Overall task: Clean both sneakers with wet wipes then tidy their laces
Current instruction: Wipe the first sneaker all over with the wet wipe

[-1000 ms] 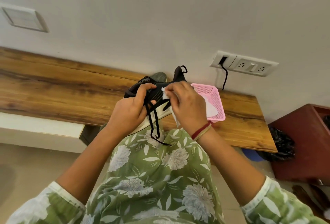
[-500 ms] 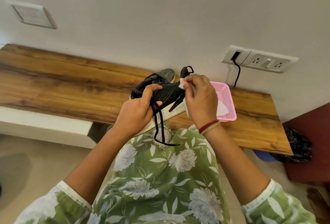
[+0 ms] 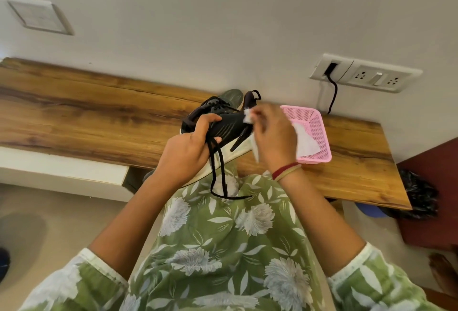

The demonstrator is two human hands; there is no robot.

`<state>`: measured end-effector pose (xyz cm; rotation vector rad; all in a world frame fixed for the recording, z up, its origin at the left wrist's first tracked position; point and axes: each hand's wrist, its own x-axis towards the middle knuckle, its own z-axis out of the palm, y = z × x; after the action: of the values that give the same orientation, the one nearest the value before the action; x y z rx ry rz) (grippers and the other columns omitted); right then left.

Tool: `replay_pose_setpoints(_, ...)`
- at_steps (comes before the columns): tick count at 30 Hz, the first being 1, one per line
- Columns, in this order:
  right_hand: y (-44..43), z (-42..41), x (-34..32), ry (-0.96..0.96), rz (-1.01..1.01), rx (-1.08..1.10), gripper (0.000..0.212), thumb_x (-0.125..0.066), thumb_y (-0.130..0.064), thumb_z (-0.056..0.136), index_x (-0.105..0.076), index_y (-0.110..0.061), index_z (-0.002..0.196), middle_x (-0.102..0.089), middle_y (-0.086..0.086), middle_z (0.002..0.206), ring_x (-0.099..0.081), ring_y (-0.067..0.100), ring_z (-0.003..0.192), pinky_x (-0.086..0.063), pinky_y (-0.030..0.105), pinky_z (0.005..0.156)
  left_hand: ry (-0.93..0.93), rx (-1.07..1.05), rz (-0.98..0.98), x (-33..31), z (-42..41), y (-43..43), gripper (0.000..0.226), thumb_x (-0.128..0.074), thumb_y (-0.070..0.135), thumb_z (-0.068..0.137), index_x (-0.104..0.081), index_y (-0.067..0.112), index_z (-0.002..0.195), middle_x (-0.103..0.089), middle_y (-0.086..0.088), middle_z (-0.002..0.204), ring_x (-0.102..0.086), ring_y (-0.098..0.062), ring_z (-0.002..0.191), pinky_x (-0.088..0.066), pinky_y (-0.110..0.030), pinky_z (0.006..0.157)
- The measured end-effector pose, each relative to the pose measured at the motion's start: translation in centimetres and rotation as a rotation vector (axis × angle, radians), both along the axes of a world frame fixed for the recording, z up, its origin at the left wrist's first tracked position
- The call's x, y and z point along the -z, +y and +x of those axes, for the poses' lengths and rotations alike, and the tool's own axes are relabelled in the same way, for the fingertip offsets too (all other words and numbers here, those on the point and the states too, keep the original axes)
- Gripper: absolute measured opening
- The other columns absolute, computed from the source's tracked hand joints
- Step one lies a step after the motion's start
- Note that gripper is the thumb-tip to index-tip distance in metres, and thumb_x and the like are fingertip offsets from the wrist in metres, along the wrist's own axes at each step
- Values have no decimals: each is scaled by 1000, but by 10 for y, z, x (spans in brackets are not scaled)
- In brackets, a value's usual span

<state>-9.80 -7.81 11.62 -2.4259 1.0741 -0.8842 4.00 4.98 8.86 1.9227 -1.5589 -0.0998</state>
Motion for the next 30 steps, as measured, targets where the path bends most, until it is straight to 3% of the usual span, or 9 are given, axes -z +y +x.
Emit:
replay_pose_setpoints(3,-39,-17,-12,-454,525,209,5,-62,-13,89,-64,-14,92,-65,1,89,-58,5,74,-49,19,66,88,-19,-12,-2,3,4,39,-41,36,95,-27,28,131,-66,-2,85,-55,-10,48,-47,-31,41)
replay_pose_setpoints(7,-53,-50,-37,-1117,1474,138,17,-61,-4,74,-53,-19,78,-52,-5,60,-46,6,42,-38,16,43,262,-33,-42,-7,6,10,53,-48,24,98,-22,34,144,-62,3,96,-61,-8,57,-53,-25,50)
replay_pose_setpoints(9,-49,-59,-45,-1240,1645,140,7,-49,-8,80,-53,-14,81,-55,0,61,-51,12,41,-43,23,59,285,-27,-50,-12,3,10,50,-47,22,99,-23,41,138,-62,2,96,-61,-10,57,-53,-26,49)
replay_pose_setpoints(12,-36,-54,-52,-1279,1719,166,27,-33,-17,97,-54,-6,82,-59,9,54,-58,22,38,-41,35,81,332,-40,-46,-17,-1,8,34,-47,19,98,-30,38,122,-62,-3,94,-61,-17,58,-54,-36,48)
replay_pose_setpoints(15,-30,-44,-49,-1179,1764,151,27,-41,-27,97,-56,-7,86,-63,9,62,-62,23,47,-50,29,69,377,-25,-76,-19,-5,8,19,-48,17,97,-40,32,105,-58,-5,75,-48,-7,51,-41,-25,48)
replay_pose_setpoints(18,-32,-43,-46,-1096,1766,89,29,-53,-36,91,-58,-9,98,-61,8,77,-59,19,56,-54,25,54,465,-36,-139,-20,-5,8,13,-51,16,97,-43,26,92,-51,2,72,-39,-5,55,-31,-19,52)
replay_pose_setpoints(22,-27,-38,-62,-1021,1569,-14,7,-58,-14,90,-61,-11,95,-59,8,85,-56,15,59,-52,21,52,549,-59,-204,-20,-3,4,24,-55,16,95,-41,24,78,-47,13,70,-41,-6,63,-34,-20,57)
replay_pose_setpoints(25,-25,-33,-71,-862,1213,-85,18,-58,-3,88,-64,-17,99,-60,5,95,-57,13,65,-50,21,51,586,-77,-215,-20,-3,1,34,-59,13,92,-40,23,66,-48,16,61,-43,-2,63,-34,-12,57)
replay_pose_setpoints(30,-21,-21,-67,-316,376,-57,21,-62,-9,86,-68,-23,101,-63,-9,90,-55,-3,78,-49,23,75,679,-124,-241,-15,-6,-1,46,-65,18,89,-31,20,57,-37,4,55,-37,-11,58,-35,-29,60)
